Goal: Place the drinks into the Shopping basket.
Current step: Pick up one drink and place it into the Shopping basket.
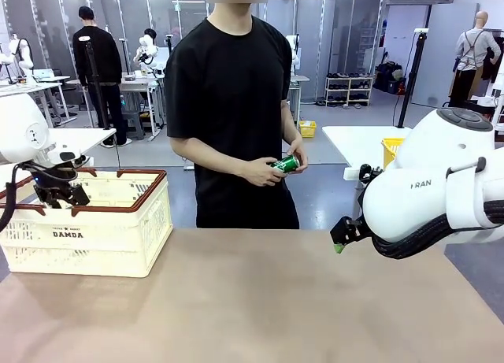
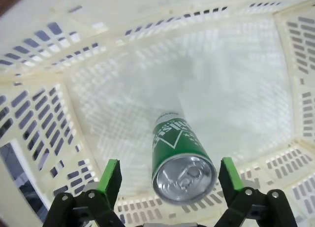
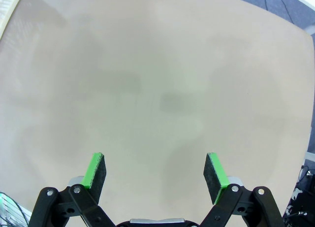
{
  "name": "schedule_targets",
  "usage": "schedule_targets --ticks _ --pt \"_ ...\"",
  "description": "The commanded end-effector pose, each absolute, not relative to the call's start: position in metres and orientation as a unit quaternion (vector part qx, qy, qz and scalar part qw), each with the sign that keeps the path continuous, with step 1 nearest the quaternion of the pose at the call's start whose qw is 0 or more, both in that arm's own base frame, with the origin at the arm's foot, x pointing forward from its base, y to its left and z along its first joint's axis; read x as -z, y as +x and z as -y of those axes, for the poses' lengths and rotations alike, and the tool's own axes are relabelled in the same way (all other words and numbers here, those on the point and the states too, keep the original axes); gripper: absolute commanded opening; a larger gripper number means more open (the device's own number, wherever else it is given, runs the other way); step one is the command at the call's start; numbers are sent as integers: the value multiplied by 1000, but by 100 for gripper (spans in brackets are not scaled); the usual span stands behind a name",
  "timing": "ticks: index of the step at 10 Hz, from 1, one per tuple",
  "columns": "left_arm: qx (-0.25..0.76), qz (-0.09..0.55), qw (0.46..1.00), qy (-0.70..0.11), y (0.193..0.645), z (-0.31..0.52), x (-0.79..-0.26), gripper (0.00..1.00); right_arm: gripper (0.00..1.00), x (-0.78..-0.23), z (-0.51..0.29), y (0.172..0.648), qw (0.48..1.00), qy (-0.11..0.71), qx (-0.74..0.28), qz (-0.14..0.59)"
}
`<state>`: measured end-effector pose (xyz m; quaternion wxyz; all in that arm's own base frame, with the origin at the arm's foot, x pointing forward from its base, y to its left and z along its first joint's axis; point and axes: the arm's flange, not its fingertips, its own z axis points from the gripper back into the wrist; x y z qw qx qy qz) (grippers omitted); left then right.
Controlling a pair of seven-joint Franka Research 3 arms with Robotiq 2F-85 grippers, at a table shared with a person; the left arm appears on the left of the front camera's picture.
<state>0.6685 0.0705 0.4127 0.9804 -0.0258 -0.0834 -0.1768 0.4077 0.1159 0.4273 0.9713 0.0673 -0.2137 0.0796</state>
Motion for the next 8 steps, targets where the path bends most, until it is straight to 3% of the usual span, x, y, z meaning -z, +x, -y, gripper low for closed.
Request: schedule_targets --ticks 1,4,8 --pt "175 86 981 -4 662 -61 -438 100 100 -427 -115 408 971 70 -79 213" --pt "186 100 977 25 646 -47 -483 100 100 -427 -115 408 971 70 -79 213" --pt "195 116 974 16 647 -43 -502 100 100 -427 -115 408 971 70 -79 213"
